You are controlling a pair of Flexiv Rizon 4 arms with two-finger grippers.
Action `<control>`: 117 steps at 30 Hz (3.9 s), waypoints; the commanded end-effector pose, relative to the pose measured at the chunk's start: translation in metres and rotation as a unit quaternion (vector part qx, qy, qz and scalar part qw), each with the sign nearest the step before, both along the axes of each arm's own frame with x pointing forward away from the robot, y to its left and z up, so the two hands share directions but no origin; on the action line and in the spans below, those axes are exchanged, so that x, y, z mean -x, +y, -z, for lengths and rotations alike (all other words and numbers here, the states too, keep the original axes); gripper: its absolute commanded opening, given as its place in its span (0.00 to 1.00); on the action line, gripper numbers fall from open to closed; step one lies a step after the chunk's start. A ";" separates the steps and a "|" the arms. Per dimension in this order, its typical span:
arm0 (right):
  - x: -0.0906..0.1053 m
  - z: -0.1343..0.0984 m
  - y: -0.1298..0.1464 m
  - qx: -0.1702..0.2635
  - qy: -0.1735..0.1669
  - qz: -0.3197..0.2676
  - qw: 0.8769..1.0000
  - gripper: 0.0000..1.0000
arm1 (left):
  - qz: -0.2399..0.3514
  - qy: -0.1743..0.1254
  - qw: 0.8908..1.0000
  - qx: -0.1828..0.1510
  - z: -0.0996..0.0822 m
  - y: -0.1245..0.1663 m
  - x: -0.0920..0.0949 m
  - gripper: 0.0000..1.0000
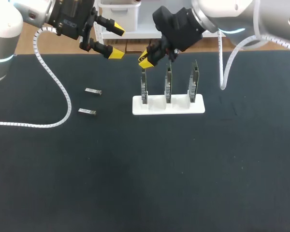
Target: Pick up the optical module with the left hand, and insert it into the network port with the right hand.
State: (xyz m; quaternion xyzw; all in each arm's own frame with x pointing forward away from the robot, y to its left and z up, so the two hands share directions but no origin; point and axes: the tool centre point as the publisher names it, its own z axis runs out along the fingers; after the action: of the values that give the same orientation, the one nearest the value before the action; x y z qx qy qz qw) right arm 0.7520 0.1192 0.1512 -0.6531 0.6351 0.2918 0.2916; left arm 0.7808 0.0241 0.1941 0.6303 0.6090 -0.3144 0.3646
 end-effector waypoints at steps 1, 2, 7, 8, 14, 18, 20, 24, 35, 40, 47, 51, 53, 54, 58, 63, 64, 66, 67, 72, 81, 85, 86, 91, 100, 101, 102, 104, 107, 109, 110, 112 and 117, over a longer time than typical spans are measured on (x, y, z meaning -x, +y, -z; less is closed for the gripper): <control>0.000 0.001 -0.001 -0.001 0.000 0.000 1.000 0.00 | -0.001 0.001 1.000 -0.003 -0.001 0.000 0.000 1.00; 0.000 0.000 -0.002 -0.002 0.000 0.001 1.000 0.00 | -0.001 0.001 1.000 -0.003 -0.001 0.000 0.000 1.00; 0.000 -0.002 -0.001 -0.005 -0.002 0.000 1.000 0.38 | -0.001 0.001 1.000 -0.003 -0.001 0.000 0.000 1.00; 0.000 -0.002 -0.001 -0.006 -0.003 0.003 1.000 0.80 | -0.001 0.001 1.000 -0.003 -0.001 0.000 0.000 1.00; 0.001 -0.009 -0.001 -0.012 -0.016 0.013 1.000 1.00 | -0.001 0.001 1.000 -0.003 -0.001 0.000 0.000 1.00; -0.001 -0.019 -0.001 -0.019 -0.031 0.010 0.999 1.00 | -0.001 0.001 1.000 -0.003 -0.001 0.000 0.000 1.00; -0.001 -0.021 0.000 -0.023 -0.033 0.009 0.999 1.00 | -0.001 0.001 1.000 -0.003 -0.001 0.000 0.000 1.00; -0.003 -0.019 -0.001 -0.020 -0.030 0.004 0.999 0.56 | -0.001 0.001 1.000 -0.003 -0.001 0.000 0.000 1.00; -0.004 -0.018 0.000 -0.016 -0.028 -0.002 0.999 0.00 | -0.001 0.001 1.000 -0.003 -0.001 0.000 0.000 1.00; -0.004 -0.018 0.001 -0.014 -0.027 -0.002 1.000 0.00 | -0.001 0.001 1.000 -0.003 -0.001 0.000 0.000 1.00; -0.005 -0.012 0.004 -0.016 -0.020 -0.006 1.000 0.00 | -0.001 0.001 1.000 -0.003 -0.001 0.000 0.000 1.00; -0.003 -0.008 0.003 -0.016 -0.013 -0.003 1.000 0.00 | -0.001 0.001 1.000 -0.003 -0.001 0.000 0.000 1.00; -0.003 -0.006 0.003 -0.018 -0.012 -0.002 1.000 0.00 | -0.001 0.001 1.000 -0.003 -0.001 0.000 0.000 1.00; -0.003 -0.006 0.003 -0.018 -0.011 -0.001 1.000 0.00 | -0.001 0.001 1.000 -0.003 -0.001 0.000 0.000 1.00; -0.002 -0.005 0.002 -0.018 -0.010 0.001 1.000 0.00 | -0.001 0.001 1.000 -0.003 -0.001 0.000 0.000 1.00; -0.001 -0.002 0.001 -0.019 -0.007 0.004 1.000 0.00 | -0.001 0.001 1.000 -0.003 -0.001 0.000 0.000 1.00; -0.001 -0.002 0.001 -0.019 -0.007 0.004 1.000 0.00 | -0.001 0.001 1.000 -0.003 -0.001 0.000 0.000 1.00; 0.000 -0.002 0.001 -0.019 -0.006 0.004 1.000 0.00 | -0.001 0.001 1.000 -0.003 -0.001 0.000 0.000 1.00; 0.000 -0.002 0.001 -0.019 -0.006 0.005 1.000 0.00 | -0.001 0.001 1.000 -0.003 -0.001 0.000 0.000 1.00; 0.000 0.001 0.000 -0.020 -0.002 0.005 1.000 0.00 | -0.001 0.001 1.000 -0.003 -0.001 0.000 0.000 1.00; 0.000 0.003 0.001 -0.020 0.000 0.005 1.000 0.00 | -0.001 0.001 1.000 -0.003 -0.001 0.000 0.000 1.00; 0.000 0.004 0.000 -0.020 0.002 0.007 1.000 0.00 | -0.001 0.001 1.000 -0.003 -0.001 0.000 0.000 1.00; 0.000 0.004 0.000 -0.019 0.003 0.007 1.000 0.00 | -0.001 0.001 1.000 -0.003 -0.001 0.000 0.000 1.00; -0.002 0.006 0.000 -0.018 0.004 0.006 1.000 0.00 | -0.001 0.001 1.000 -0.003 -0.001 0.000 0.000 1.00; -0.003 0.010 -0.001 -0.019 0.009 0.005 1.000 0.00 | -0.001 0.001 1.000 -0.003 -0.001 0.000 0.000 1.00; -0.003 0.010 -0.001 -0.020 0.009 0.005 1.000 0.00 | -0.001 0.001 1.000 -0.003 -0.001 0.000 0.000 1.00; -0.003 0.011 -0.001 -0.020 0.010 0.006 1.000 0.00 | -0.001 0.001 1.000 -0.003 -0.001 0.000 0.000 1.00; -0.002 0.011 0.000 -0.020 0.011 0.005 1.000 0.00 | -0.001 0.001 1.000 -0.003 -0.001 0.000 0.000 1.00; -0.003 0.008 0.001 -0.020 0.007 0.003 1.000 0.00 | -0.001 0.001 1.000 -0.003 -0.001 0.000 0.000 1.00; -0.004 0.003 0.001 -0.020 -0.003 0.002 1.000 0.00 | -0.001 0.001 1.000 -0.003 -0.001 0.000 0.000 1.00; -0.004 0.001 0.002 -0.018 -0.005 0.000 1.000 0.00 | -0.001 0.001 1.000 -0.003 -0.001 0.000 0.000 1.00; -0.004 -0.003 0.003 -0.016 -0.010 -0.001 1.000 0.00 | -0.001 0.001 1.000 -0.003 -0.001 0.000 0.000 1.00; -0.006 -0.005 0.005 -0.013 -0.012 -0.004 1.000 0.00 | -0.001 0.001 1.000 -0.003 -0.001 0.000 0.000 1.00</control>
State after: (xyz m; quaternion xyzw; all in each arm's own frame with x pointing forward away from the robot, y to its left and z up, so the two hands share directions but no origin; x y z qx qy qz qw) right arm 0.7586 0.1237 0.1563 -0.6557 0.6237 0.2942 0.3075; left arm 0.7808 0.0241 0.1941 0.6303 0.6090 -0.3144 0.3647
